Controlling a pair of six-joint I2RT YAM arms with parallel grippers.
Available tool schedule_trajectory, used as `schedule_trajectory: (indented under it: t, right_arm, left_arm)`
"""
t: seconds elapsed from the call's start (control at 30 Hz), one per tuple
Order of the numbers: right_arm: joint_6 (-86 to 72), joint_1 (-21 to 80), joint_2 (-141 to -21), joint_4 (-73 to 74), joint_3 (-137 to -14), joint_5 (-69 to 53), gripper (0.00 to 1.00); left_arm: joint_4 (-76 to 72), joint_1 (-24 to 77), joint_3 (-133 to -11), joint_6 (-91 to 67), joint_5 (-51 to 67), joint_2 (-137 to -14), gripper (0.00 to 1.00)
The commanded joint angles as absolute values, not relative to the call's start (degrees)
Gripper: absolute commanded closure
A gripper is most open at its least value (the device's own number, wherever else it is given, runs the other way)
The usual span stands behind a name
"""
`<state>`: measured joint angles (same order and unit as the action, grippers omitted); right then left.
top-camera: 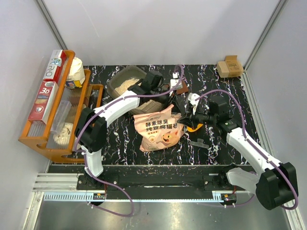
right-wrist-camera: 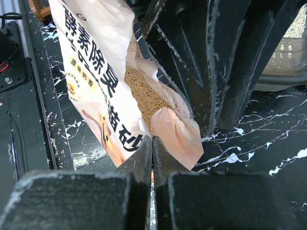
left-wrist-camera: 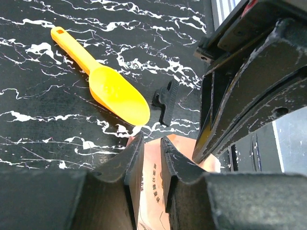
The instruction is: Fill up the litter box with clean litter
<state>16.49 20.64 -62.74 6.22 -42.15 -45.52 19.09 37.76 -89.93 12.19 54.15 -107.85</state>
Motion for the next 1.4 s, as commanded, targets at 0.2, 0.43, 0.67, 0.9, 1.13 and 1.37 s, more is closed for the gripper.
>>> schedule_trajectory:
  t: [0.2, 0.43, 0.67, 0.9, 1.13, 1.37]
  right_arm:
    - [16.4, 20.9, -63.4, 6.5, -45.2, -43.2, 1.00]
    - [16.8, 20.9, -64.1, 6.9, -45.8, -42.6, 1.00]
    - [20.5, 20.9, -63.9, 9.2, -45.6, -40.9, 1.00]
    - [19.2, 20.8, -63.6, 8.4, -44.7, -39.1, 0.87]
    - [18.7, 20.9, -64.7, 7.0, -45.4, -36.7, 0.67]
    - [16.9, 20.9, -66.1, 5.3, -45.7, -40.5, 0.53]
  left_arm:
    - [10.4, 34.3, -89.3, 7.7, 50.7, -104.1, 0.66]
    - [13.9, 35.0, -91.0, 12.7, 50.5, -113.2, 0.74]
    - [14.0, 37.3, -88.8, 13.1, 57.7, -111.3, 0.76]
    - [14.0, 37.5, -85.3, 12.1, 60.6, -108.6, 0.78]
    - [11.3, 37.8, -84.6, 9.5, 60.4, -108.1, 0.78]
    - [11.3, 37.7, -84.7, 8.8, 60.9, -108.6, 0.78]
